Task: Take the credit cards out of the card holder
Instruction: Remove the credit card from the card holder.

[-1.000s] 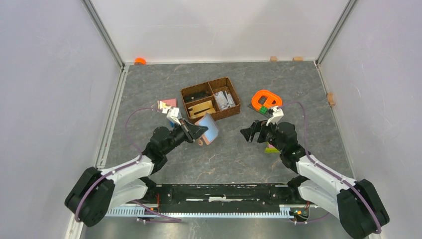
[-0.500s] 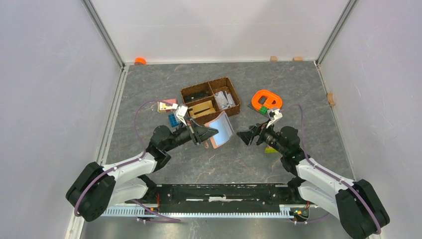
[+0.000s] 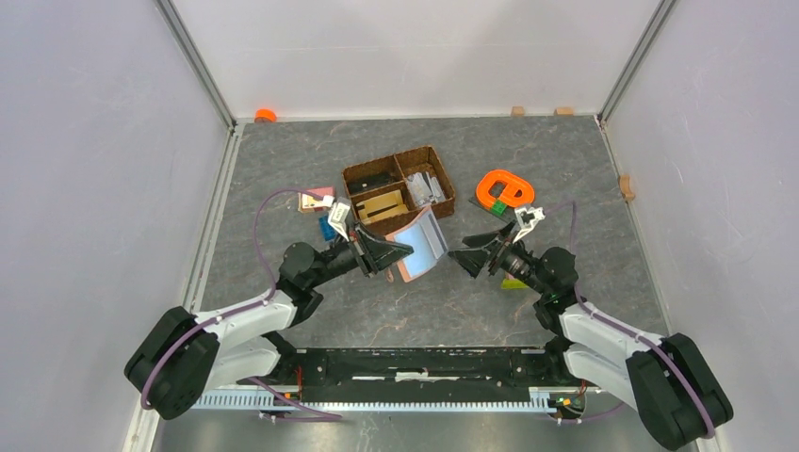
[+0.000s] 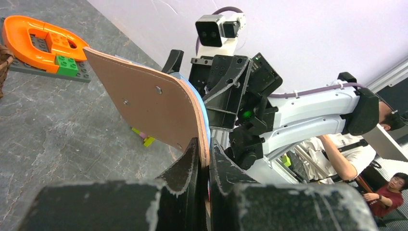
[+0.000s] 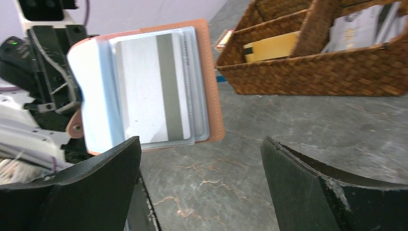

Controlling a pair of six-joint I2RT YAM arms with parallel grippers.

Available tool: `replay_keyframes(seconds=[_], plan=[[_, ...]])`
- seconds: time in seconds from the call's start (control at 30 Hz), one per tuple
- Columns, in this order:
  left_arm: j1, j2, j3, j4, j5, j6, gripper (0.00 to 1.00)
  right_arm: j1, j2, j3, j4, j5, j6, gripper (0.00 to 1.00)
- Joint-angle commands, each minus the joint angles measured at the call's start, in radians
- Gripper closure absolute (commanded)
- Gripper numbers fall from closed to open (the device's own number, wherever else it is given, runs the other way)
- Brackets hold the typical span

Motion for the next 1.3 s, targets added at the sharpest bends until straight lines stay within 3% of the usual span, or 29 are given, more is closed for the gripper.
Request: replay_keyframes(seconds=[0.0, 0.27, 0.6, 0.93, 1.27], plan=[[-0.004, -0.018, -0.004, 0.141, 0.036, -0.036, 0.98, -0.006, 0.067, -0.007, 0.223, -0.116, 0.118, 0.02], [-0.007, 0.114, 0.021, 0.405, 0.153, -0.194, 0.98, -0.008, 0.192, -0.037, 0.505, -0.177, 0.296, 0.02], [-0.018, 0.127, 0.022, 0.417, 0.153, -0.195, 0.98, -0.012, 0.258, -0.049, 0.752, -0.227, 0.449, 0.02], [-0.018, 0.112, 0.01, 0.404, 0.138, -0.169, 0.98, -0.029, 0.212, -0.057, 0.734, -0.23, 0.423, 0.1], [-0.017, 0.0, 0.006, 0.068, -0.008, -0.002, 0.98, -0.072, 0.114, -0.08, 0.615, -0.197, 0.345, 0.21]])
